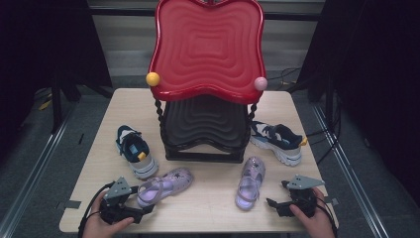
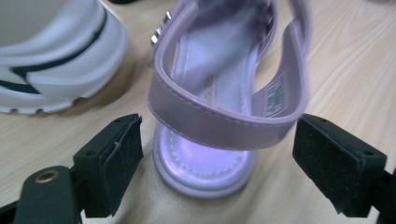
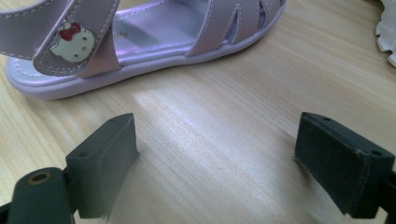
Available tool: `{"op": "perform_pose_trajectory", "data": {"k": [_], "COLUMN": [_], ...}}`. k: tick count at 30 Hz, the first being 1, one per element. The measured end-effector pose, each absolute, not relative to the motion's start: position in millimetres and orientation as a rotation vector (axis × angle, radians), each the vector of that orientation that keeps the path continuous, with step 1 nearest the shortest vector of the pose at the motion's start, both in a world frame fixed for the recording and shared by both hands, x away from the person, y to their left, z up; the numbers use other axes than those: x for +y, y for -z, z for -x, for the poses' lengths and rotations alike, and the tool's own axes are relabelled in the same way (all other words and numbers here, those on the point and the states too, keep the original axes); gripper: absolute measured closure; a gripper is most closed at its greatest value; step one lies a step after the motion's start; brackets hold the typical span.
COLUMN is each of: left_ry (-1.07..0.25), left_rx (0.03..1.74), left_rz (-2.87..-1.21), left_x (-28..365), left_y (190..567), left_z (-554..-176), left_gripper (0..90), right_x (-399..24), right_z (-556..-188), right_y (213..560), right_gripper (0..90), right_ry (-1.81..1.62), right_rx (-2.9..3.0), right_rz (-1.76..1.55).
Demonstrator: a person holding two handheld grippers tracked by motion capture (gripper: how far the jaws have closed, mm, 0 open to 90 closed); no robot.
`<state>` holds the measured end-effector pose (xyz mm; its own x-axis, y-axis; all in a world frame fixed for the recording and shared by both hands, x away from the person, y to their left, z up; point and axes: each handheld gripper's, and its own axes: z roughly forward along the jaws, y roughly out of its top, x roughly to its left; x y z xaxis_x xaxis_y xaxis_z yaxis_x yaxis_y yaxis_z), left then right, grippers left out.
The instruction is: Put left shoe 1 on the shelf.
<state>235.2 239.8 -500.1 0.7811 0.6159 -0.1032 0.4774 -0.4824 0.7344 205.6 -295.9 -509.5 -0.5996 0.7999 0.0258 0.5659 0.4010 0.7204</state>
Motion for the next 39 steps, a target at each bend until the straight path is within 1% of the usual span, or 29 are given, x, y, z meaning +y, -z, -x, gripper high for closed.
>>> {"op": "perform_pose_trajectory", "data": {"k": [7,13,17,23,27,31,34,37,39], "left_ry": [-0.242,-0.282,-0.282,-0.314,-0.308,-0.312,-0.322,-0.365,-0.353], "left_rx": [0.798,0.786,0.782,0.770,0.754,0.742,0.729,0.704,0.720], "left_rz": [-2.174,-2.196,-2.196,-2.205,-2.198,-2.199,-2.200,-2.221,-2.205], "left_x": [233.5,229.0,226.8,225.6,225.8,227.9,227.3,225.2,225.4], "left_y": [505.8,505.7,506.0,505.7,505.4,505.2,504.9,502.6,502.1], "left_z": [-241.2,-239.7,-240.9,-240.2,-239.3,-240.3,-239.4,-237.4,-237.2], "left_gripper": [15.1,17.2,18.0,24.2,30.8,35.2,35.9,36.2,36.3], "right_x": [-295.8,-295.9,-295.9,-295.8,-295.8,-295.8,-295.9,-295.9,-295.9], "right_z": [-205.5,-205.6,-205.5,-205.5,-205.5,-205.5,-205.5,-205.6,-205.6], "right_y": [509.5,509.5,509.5,509.5,509.5,509.5,509.5,509.5,509.4], "right_gripper": [12.2,12.2,12.2,12.2,12.2,12.2,12.2,12.2,12.2], "right_ry": [-1.013,-1.013,-1.013,-1.013,-1.013,-1.013,-1.013,-1.012,-1.013], "right_rx": [2.339,2.339,2.339,2.339,2.339,2.339,2.339,2.339,2.339], "right_rz": [-1.186,-1.185,-1.186,-1.186,-1.186,-1.186,-1.186,-1.185,-1.186]}}
